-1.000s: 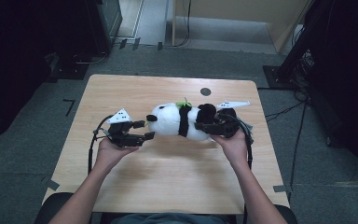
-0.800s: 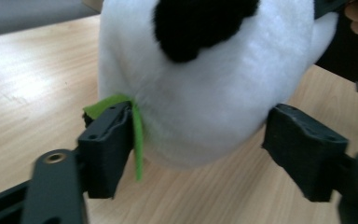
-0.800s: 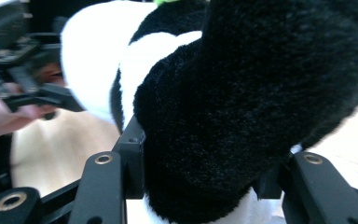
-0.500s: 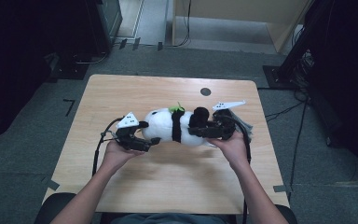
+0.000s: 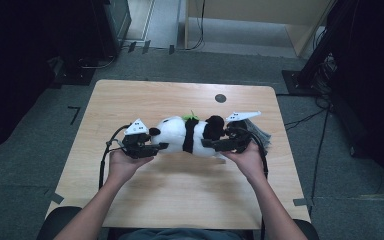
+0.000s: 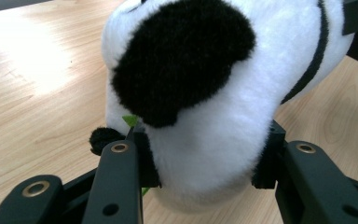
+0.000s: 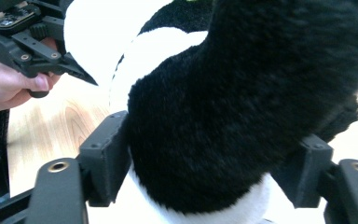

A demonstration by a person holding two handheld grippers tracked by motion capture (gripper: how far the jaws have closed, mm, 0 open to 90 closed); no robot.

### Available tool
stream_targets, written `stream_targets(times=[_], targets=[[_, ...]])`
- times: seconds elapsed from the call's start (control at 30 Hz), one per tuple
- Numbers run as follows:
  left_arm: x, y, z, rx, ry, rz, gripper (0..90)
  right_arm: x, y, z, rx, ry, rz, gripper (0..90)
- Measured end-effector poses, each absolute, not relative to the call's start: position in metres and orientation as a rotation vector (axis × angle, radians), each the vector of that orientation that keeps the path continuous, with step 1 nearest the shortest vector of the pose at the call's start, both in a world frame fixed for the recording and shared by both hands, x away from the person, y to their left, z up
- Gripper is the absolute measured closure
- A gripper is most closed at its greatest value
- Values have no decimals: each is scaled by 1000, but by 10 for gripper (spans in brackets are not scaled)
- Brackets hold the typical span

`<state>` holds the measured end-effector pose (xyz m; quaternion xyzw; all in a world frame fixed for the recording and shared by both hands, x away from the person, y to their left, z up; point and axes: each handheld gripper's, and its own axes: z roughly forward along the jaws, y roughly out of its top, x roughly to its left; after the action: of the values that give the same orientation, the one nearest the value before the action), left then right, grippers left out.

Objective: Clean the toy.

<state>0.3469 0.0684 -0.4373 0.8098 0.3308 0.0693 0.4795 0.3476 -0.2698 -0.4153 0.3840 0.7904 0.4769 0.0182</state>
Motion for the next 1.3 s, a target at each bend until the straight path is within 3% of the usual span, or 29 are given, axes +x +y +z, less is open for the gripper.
stream_targets(times=[0.3, 0.47, 0.7, 0.93, 1.1, 1.17, 1.3], targets=[[354, 91, -421, 1884, 843, 131, 562, 342, -291, -415, 1067, 2390, 1544, 273], [354, 88, -415, 1883, 835, 77, 549, 342, -285, -426, 983, 2392, 1615, 120], [354, 81, -413, 1880, 857, 15, 537, 340, -266, -431, 915, 2422, 1517, 45], [355, 81, -415, 1877, 909, -17, 510, 335, -248, -431, 918, 2378, 1299, 234], [356, 78, -421, 1877, 904, 46, 358, 338, -248, -431, 1023, 2394, 1295, 389], [357, 79, -425, 1872, 879, 63, 285, 340, -251, -430, 1064, 2393, 1320, 412], [357, 78, -429, 1887, 844, 108, 230, 342, -254, -426, 1132, 2403, 1318, 444]])
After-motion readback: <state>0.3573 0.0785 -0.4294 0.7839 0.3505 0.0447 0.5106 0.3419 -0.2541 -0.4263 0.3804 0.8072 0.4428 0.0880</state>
